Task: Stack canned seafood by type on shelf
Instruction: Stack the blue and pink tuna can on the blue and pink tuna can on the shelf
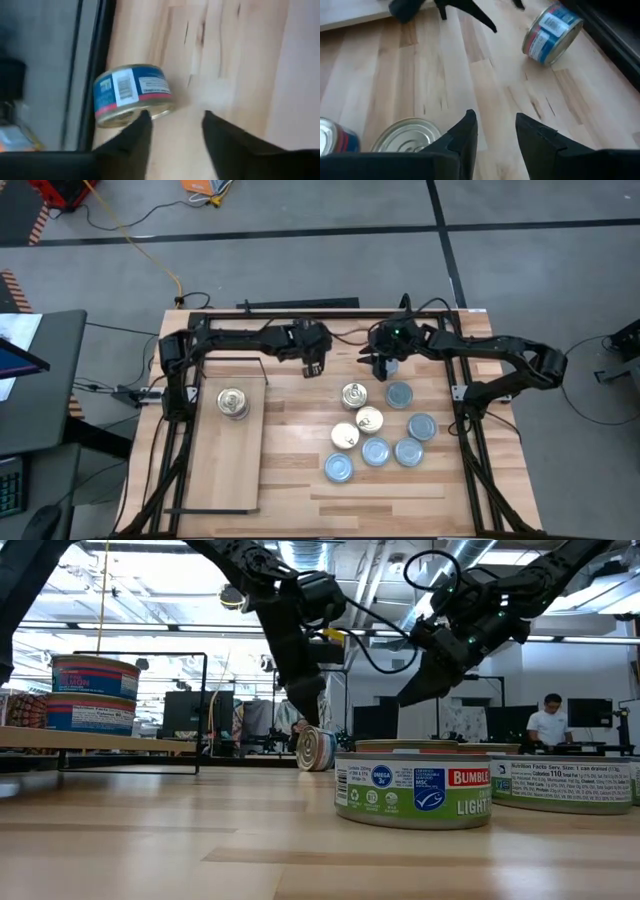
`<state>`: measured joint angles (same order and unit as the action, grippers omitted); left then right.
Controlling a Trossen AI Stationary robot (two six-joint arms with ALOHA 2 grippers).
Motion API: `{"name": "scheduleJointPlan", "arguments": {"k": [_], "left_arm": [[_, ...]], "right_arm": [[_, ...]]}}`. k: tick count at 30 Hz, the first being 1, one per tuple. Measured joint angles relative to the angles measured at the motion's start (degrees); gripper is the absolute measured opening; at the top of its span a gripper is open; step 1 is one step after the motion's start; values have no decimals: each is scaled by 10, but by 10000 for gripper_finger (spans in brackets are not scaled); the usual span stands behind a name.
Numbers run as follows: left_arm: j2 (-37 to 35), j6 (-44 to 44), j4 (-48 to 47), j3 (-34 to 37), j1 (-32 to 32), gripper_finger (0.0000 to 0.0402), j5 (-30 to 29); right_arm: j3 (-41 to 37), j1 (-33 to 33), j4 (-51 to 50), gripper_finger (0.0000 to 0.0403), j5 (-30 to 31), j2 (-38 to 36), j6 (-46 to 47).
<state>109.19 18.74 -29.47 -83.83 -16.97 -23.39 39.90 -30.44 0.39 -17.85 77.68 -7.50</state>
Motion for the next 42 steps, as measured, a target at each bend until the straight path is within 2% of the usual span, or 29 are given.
{"name": "scheduleJointPlan", "arguments": {"k": [3,6,10,13,17,21,29,38,42], "left_arm": [[-1,86,2,0,10,231,-30],[-1,171,2,0,20,272,-53],[-1,189,5,0,22,298,-55],[-1,172,7,0,18,301,-59],[-1,122,6,0,6,301,-40],[-32,71,12,27,-5,292,-20],[-125,-10,75,107,-5,283,-26],[-209,-67,76,169,-3,283,-29],[-245,-76,147,214,3,283,-27]], "right_arm": [[0,0,2,183,0,16,0],[0,0,-9,204,0,26,0],[0,-5,-10,229,0,29,1],[0,-5,20,241,0,39,7],[0,7,134,249,5,84,32],[0,21,209,250,23,125,30],[11,43,234,250,29,146,19],[39,43,235,250,30,125,15],[53,46,237,250,31,139,7]]}}
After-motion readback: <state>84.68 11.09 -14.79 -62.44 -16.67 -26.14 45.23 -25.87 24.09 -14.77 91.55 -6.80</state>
